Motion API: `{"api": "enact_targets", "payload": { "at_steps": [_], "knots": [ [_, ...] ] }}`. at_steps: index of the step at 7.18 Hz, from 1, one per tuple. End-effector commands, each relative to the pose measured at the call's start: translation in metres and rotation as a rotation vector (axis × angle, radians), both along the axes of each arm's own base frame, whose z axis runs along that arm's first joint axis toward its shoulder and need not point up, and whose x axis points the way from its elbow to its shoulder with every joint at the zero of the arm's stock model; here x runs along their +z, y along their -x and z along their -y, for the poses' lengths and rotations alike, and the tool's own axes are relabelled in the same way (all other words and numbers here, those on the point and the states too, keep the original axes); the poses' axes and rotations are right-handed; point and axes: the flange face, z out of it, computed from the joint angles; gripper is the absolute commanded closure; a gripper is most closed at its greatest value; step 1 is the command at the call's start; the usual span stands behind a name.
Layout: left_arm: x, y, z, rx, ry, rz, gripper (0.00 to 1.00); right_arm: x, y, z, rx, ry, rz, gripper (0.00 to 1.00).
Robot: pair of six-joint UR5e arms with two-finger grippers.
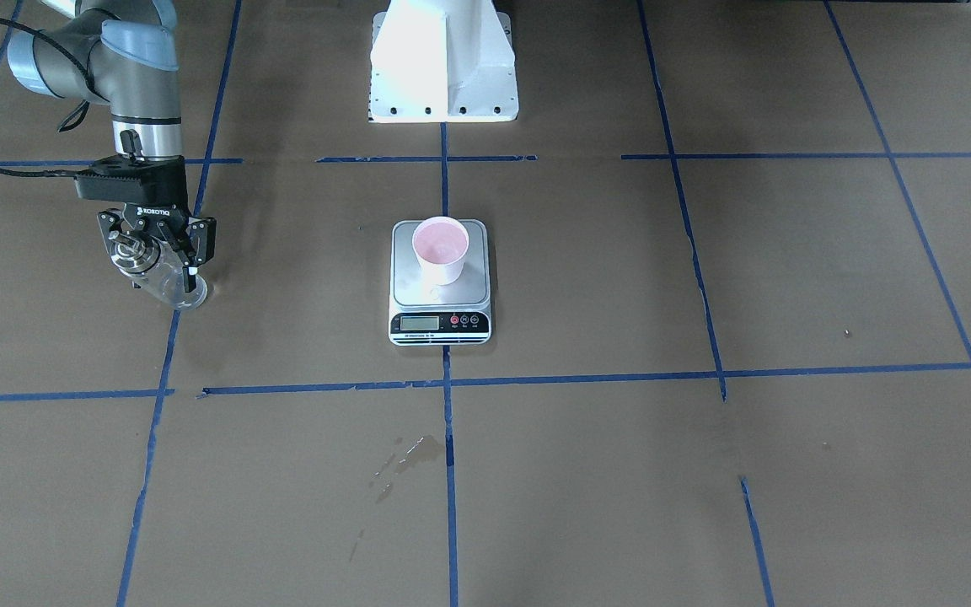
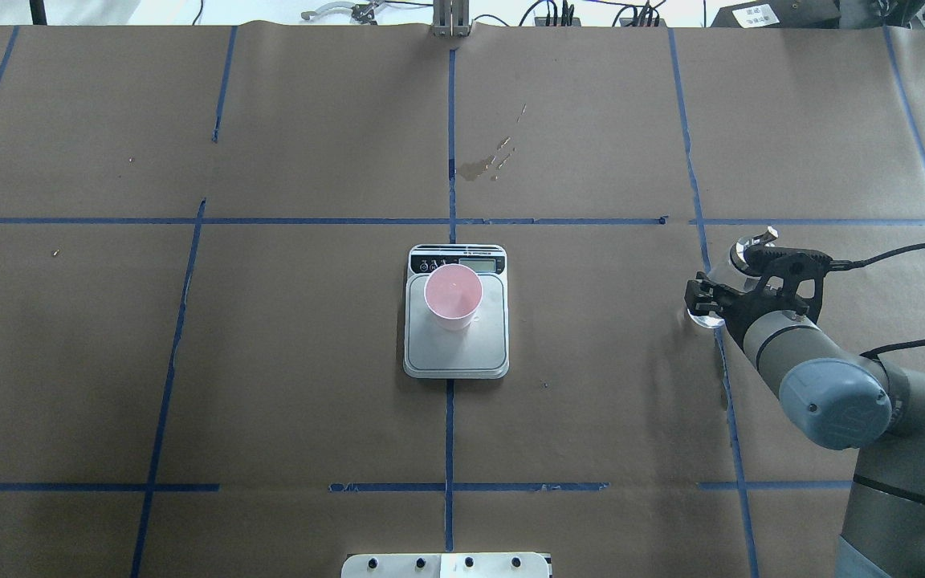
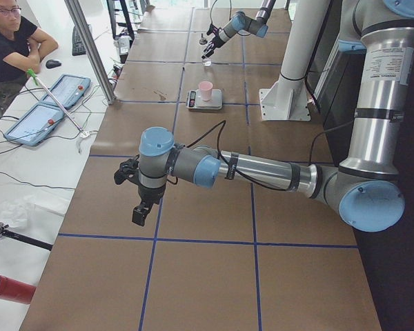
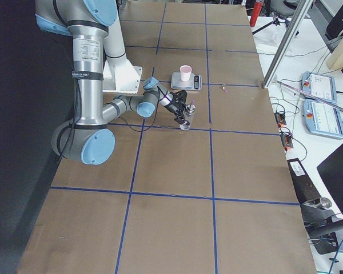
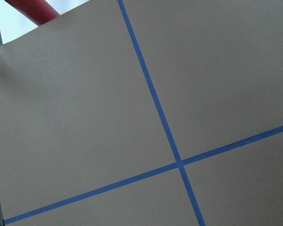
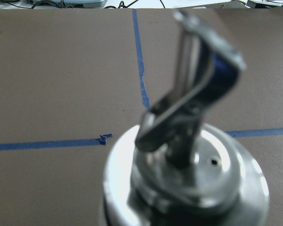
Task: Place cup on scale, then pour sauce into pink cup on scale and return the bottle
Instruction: 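Hold the bottle on the table with the right gripper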
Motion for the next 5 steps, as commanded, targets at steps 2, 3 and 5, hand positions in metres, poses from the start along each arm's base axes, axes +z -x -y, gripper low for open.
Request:
{"api": "enact_targets", "payload": {
  "at_steps": [2, 3, 5],
  "knots": [
    [0.000, 0.000, 0.000, 0.000, -0.001, 0.000, 0.00, 0.001, -0.001, -0.001, 0.000, 0.001, -0.001, 0.01],
    [0.000, 0.000, 0.000, -0.001, 0.002, 0.000, 0.00, -0.002, -0.003, -0.001, 0.001, -0.001, 0.005, 0.01],
    [0.000, 0.001, 0.000, -0.002, 0.000, 0.000, 0.00, -0.014, -0.006, -0.005, -0.023, 0.009, 0.036, 0.00]
  ]
}}
